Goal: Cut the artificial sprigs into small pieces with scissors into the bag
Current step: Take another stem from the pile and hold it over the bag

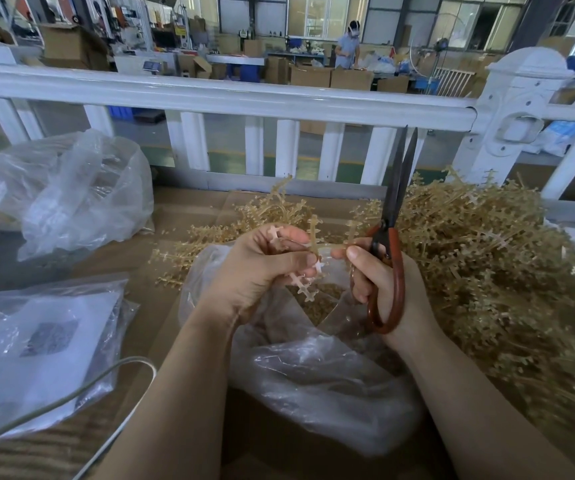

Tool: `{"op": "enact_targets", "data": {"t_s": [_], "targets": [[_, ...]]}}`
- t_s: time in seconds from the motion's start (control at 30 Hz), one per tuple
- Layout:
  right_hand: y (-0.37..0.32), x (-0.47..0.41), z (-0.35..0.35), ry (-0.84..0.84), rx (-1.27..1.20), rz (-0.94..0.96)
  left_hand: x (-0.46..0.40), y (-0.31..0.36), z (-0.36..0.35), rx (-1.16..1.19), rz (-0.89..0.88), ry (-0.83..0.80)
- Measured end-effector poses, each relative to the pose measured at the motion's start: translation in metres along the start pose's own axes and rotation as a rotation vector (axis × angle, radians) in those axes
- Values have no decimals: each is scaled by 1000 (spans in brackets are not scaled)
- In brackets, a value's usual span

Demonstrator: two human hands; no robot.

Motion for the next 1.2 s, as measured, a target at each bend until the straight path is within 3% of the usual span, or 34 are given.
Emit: {"op": "enact_targets", "data": {"t_s": [0.37, 0.7, 0.97, 1.2], "targets": [[-2, 2, 5, 201, -51, 1, 2, 10, -6, -102, -293, 149], [-2, 2, 2, 14, -34, -1, 4, 12, -13, -634, -628, 205], [-3, 2, -1, -35, 84, -45, 2, 3, -16, -603, -506, 96], [-4, 3, -1, 63, 148, -16, -1, -5, -13, -38, -60, 36]]}}
Point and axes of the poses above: each hand's wrist, its own x-axis away from the middle knuckle, its own z-axis out of the back of the hand, y = z × x, the point moved 3 cm from there along -x, towards the middle knuckle, and after that the axes turned 9 degrees about -z, right-handed, at the moved point
